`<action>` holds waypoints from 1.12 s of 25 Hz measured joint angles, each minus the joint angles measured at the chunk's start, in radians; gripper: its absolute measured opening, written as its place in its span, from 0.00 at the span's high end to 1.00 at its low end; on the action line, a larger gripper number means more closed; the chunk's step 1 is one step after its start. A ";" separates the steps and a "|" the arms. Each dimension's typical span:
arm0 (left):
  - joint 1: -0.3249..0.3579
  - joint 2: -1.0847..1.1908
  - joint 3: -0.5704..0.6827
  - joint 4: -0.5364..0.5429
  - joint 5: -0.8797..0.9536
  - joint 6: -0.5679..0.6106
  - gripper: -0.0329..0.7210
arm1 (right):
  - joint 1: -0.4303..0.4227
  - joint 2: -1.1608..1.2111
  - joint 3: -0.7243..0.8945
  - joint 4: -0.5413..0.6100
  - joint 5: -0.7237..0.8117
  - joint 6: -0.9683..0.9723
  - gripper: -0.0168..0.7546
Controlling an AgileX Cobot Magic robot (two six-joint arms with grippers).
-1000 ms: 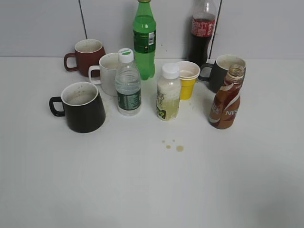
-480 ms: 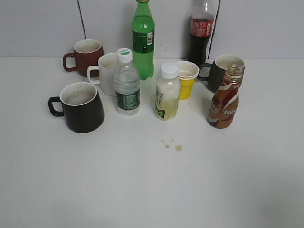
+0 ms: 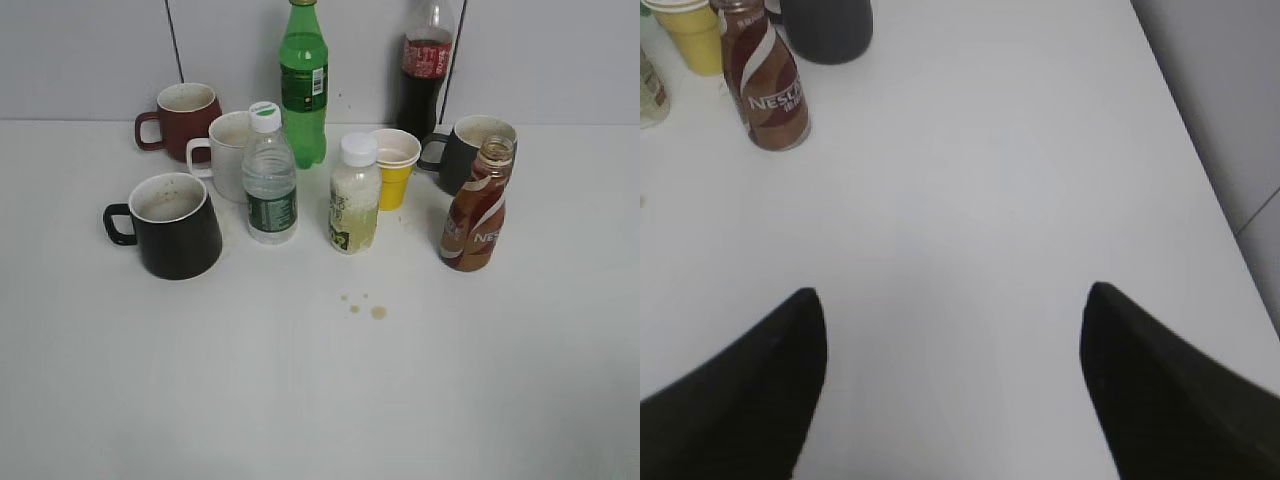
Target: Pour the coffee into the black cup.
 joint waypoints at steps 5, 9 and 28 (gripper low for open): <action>0.000 -0.006 0.000 0.000 0.000 0.000 0.64 | 0.000 -0.060 0.000 0.000 -0.001 0.000 0.21; 0.000 -0.007 0.000 0.000 0.000 0.000 0.64 | 0.000 -0.064 0.003 0.007 -0.001 0.000 0.21; 0.000 -0.007 0.000 0.000 0.000 0.000 0.64 | 0.000 -0.064 0.003 0.009 -0.001 0.000 0.22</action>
